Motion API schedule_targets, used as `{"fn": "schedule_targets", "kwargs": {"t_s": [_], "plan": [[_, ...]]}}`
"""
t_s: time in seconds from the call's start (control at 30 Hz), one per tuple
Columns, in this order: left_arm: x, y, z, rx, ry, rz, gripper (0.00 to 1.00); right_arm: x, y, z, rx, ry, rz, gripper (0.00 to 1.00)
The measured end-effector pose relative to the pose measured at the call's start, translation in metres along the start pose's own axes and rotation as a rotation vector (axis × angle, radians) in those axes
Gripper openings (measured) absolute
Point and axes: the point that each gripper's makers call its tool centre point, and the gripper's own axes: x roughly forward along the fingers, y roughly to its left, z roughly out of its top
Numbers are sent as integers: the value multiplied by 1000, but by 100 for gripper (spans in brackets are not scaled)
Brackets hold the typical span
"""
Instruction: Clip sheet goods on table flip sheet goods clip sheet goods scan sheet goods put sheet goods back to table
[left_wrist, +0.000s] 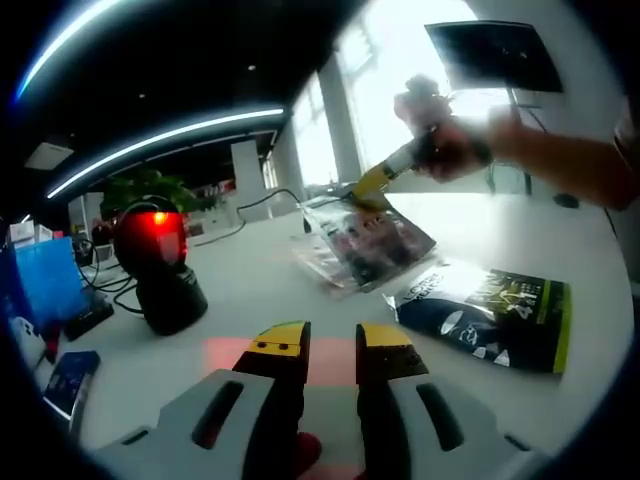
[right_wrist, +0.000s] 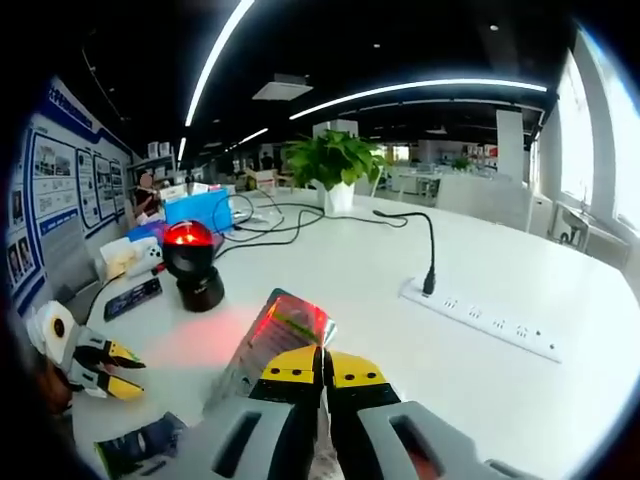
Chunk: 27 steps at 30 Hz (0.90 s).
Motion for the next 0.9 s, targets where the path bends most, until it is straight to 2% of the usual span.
{"fn": "schedule_targets", "kwargs": {"t_s": [0.23,0.43,0.9], "plan": [[0,0,0,1,0,1,11,16,-15,-12,22,27,-27,0],[0,0,0,0,-1,2,11,19,-16,-25,10,52,-54,0],[-1,-1,0,0,0,1,11,35,-30,-40,-26,94,-96,0]]}}
